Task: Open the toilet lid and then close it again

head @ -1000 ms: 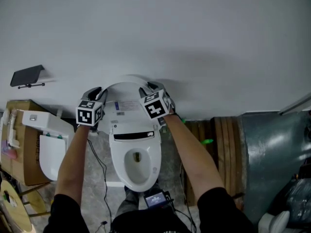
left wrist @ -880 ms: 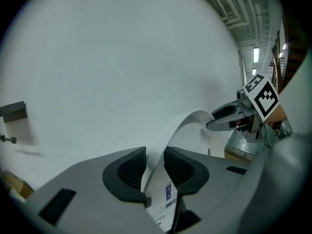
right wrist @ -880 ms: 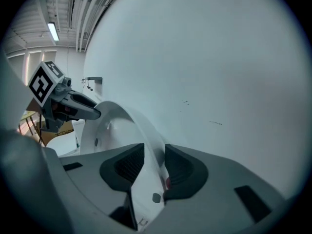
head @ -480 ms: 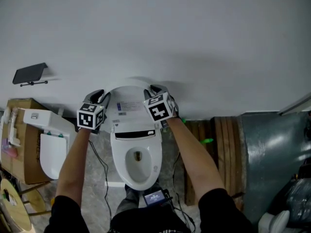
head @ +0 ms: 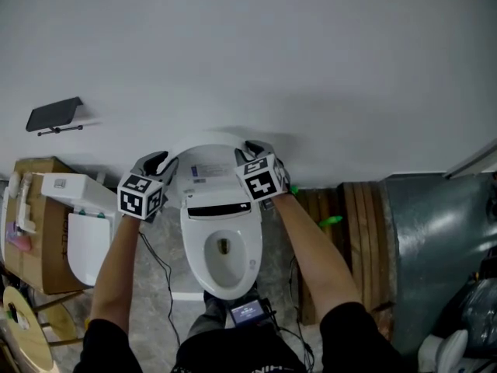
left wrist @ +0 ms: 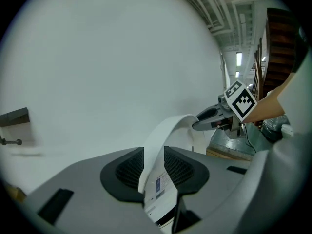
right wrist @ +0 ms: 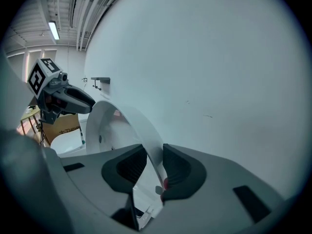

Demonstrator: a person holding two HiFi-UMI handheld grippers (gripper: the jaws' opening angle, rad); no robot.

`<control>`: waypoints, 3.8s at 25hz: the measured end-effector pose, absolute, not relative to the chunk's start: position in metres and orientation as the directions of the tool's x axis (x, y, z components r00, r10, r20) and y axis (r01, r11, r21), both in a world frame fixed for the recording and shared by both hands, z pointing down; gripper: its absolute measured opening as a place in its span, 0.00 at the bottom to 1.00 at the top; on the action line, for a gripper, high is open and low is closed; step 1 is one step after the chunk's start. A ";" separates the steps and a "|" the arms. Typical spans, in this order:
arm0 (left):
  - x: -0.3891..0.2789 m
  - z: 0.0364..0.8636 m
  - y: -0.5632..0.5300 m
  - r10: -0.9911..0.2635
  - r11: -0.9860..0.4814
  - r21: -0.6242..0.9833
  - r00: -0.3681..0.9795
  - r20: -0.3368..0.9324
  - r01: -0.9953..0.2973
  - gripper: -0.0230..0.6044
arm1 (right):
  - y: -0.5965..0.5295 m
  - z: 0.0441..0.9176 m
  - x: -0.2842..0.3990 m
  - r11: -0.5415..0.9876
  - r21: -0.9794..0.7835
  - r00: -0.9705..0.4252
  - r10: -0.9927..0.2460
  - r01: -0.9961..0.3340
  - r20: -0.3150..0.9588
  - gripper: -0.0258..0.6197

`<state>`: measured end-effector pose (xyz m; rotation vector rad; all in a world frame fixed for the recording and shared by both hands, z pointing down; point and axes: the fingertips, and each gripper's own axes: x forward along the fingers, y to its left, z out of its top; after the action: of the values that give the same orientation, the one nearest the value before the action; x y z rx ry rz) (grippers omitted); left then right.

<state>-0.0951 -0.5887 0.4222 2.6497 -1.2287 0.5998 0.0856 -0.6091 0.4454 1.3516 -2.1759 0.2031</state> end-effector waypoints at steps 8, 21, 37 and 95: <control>-0.098 0.403 -0.554 -0.646 -0.692 0.112 0.681 0.346 -0.713 0.32 | -0.562 0.445 0.086 0.481 0.173 -0.330 -0.780 -0.859 0.531 0.21; -0.080 0.418 -0.474 -0.499 -0.766 0.271 0.805 0.320 -0.583 0.39 | -0.465 0.463 0.087 0.500 0.272 -0.299 -0.787 -0.823 0.540 0.22; -0.077 0.454 -0.382 -0.448 -0.801 0.297 0.850 0.278 -0.519 0.39 | -0.376 0.501 0.092 0.449 0.309 -0.217 -0.795 -0.838 0.567 0.23; -0.078 0.629 -0.183 -0.489 -0.794 0.146 0.763 0.423 -0.589 0.40 | -0.175 0.646 0.085 0.563 -0.040 -0.434 -0.588 -0.825 0.682 0.22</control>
<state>-0.0781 -0.1829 0.6288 2.6894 -0.8399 0.5350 0.0850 -0.1746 0.6461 1.1273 -2.1750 0.4949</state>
